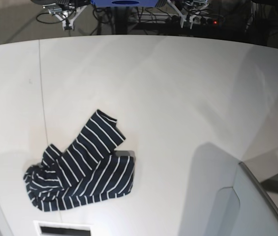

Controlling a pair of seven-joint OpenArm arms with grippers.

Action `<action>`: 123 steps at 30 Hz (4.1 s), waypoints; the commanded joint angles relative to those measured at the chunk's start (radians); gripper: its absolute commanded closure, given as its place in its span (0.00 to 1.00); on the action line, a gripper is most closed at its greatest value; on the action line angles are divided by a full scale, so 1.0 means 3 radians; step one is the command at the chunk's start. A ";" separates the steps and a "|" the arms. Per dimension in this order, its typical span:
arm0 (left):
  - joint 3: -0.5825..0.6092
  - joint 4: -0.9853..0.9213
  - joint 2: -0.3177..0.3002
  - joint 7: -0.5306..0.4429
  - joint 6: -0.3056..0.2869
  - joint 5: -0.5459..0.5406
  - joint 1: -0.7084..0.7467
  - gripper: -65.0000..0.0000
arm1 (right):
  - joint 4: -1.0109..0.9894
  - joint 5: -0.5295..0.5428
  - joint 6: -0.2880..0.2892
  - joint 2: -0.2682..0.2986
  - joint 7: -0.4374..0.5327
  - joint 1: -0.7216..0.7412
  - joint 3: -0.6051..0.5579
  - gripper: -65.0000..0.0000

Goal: Layout the t-shirt on the table in an organized manner, then fold the t-shirt properly
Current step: 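Move the right gripper down toward the striped shirt heap, then grasp the shirt edge with the right gripper and lift it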

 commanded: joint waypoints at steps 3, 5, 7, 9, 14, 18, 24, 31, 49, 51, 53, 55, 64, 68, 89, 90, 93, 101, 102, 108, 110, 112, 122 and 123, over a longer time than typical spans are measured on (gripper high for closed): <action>0.0016 -0.0004 -0.0013 -0.0027 0.0017 0.0013 0.0023 1.00 | 0.0006 -0.0003 -0.0012 0.0019 0.0001 -0.0009 -0.0003 0.99; 0.0016 -0.0004 -0.0013 -0.0027 0.0017 0.0013 0.0023 1.00 | 0.0006 -0.0003 -0.0012 0.0019 0.0001 -0.0009 -0.0003 0.99; 0.0016 -0.0004 -0.0013 -0.0027 0.0017 0.0008 0.0023 1.00 | 0.0006 -0.0003 -0.0012 0.0019 0.0001 -0.0009 -0.0003 0.99; 0.0016 -0.0004 -0.0013 -0.0027 0.0017 0.0008 0.0023 1.00 | 0.0006 -0.0003 -0.0012 0.0019 0.0001 -0.0009 -0.0003 0.99; 0.0021 0.0016 -0.0013 -0.0027 0.0017 0.0013 0.0064 1.00 | 0.0006 -0.0003 -0.0012 0.0019 0.0001 -0.0014 -0.0003 0.99; 0.0021 0.0011 -0.0013 -0.0027 0.0017 0.0013 0.0069 1.00 | 0.0006 -0.0003 -0.0012 0.0019 0.0001 -0.0045 -0.0003 0.99; 0.0021 0.0006 -0.0013 -0.0027 0.0017 0.0013 0.0069 1.00 | 0.0006 -0.0003 -0.0012 0.0019 0.0006 -0.0050 -0.0003 0.99; 0.0021 0.0021 -0.0013 -0.0027 0.0017 0.0013 0.0075 1.00 | 0.0118 -0.0003 -0.0012 -0.0002 -0.0020 -0.0060 -0.0003 0.99; -0.0009 0.3504 -0.0433 -0.0001 0.0017 -0.0012 0.1931 1.00 | 0.4788 0.0007 -0.0022 0.0116 -0.2439 -0.1825 0.0017 1.00; -0.0020 0.3949 -0.0545 0.0004 0.0017 -0.0012 0.2079 1.00 | 0.4992 0.0007 -0.0017 0.0121 -0.2557 -0.1840 0.0027 1.00; -0.0020 0.4399 -0.0678 0.0004 0.0017 -0.0017 0.2207 1.00 | 0.5320 0.0012 -0.0012 0.0141 -0.2577 -0.1922 0.0140 1.00; -0.0020 0.4813 -0.0785 0.0004 0.0017 -0.0017 0.2289 1.00 | 0.5708 0.0012 -0.0007 0.0141 -0.2577 -0.1947 0.0166 1.00; -0.0020 0.5248 -0.0601 0.0009 0.0017 -0.0022 0.2059 1.00 | 0.5887 0.1081 0.0960 0.0111 -0.3053 -0.0797 0.0227 0.77; -0.0025 0.5166 -0.0560 0.0009 0.0017 -0.0028 0.2059 1.00 | 0.5228 0.1710 0.0985 0.0116 -0.3073 -0.0331 0.0411 0.41; -0.0025 0.5151 -0.0918 0.0004 0.0017 -0.0856 0.1987 0.91 | 0.3100 0.1766 0.0980 0.0065 -0.2250 0.0687 0.0278 0.33; -0.0025 0.5151 -0.0918 0.0004 0.0017 -0.0861 0.1982 0.91 | 0.3054 0.1766 0.0980 0.0054 -0.2250 0.0728 0.0278 0.33; -0.0025 0.5151 -0.0913 0.0004 0.0017 -0.0871 0.1982 0.90 | 0.2880 0.1766 0.0980 0.0039 -0.2250 0.0820 0.0278 0.33; -0.0025 0.5136 -0.0913 0.0004 0.0017 -0.0871 0.1987 0.90 | 0.2803 0.1782 0.0996 0.0060 -0.2275 0.0799 0.0304 1.00; -0.0025 0.5125 -0.0913 0.0004 0.0017 -0.0871 0.1987 0.90 | 0.2865 0.1782 0.0996 0.0065 -0.2275 0.0774 0.0304 0.96; -0.0025 0.4952 -0.0913 0.0004 0.0017 -0.0871 0.1977 0.91 | 0.3791 0.1782 0.0980 0.0065 -0.2321 0.0308 0.0304 1.00; -0.0025 0.4911 -0.0913 0.0004 0.0017 -0.0871 0.1977 0.91 | 0.4174 0.1782 0.0980 0.0065 -0.2475 0.0160 0.0304 1.00; -0.0025 0.4906 -0.0913 0.0004 0.0017 -0.0871 0.1977 0.91 | 0.4558 0.1782 0.0980 0.0065 -0.2633 0.0012 0.0345 1.00; -0.0025 0.4885 -0.0908 0.0004 0.0017 -0.0871 0.1926 0.91 | 0.5110 0.1782 0.0980 0.0044 -0.3119 -0.0449 0.0928 0.99; -0.0020 0.4885 -0.0908 0.0004 0.0017 -0.0871 0.1906 0.91 | 0.5069 0.1782 0.0980 0.0044 -0.3119 -0.0474 0.0958 0.99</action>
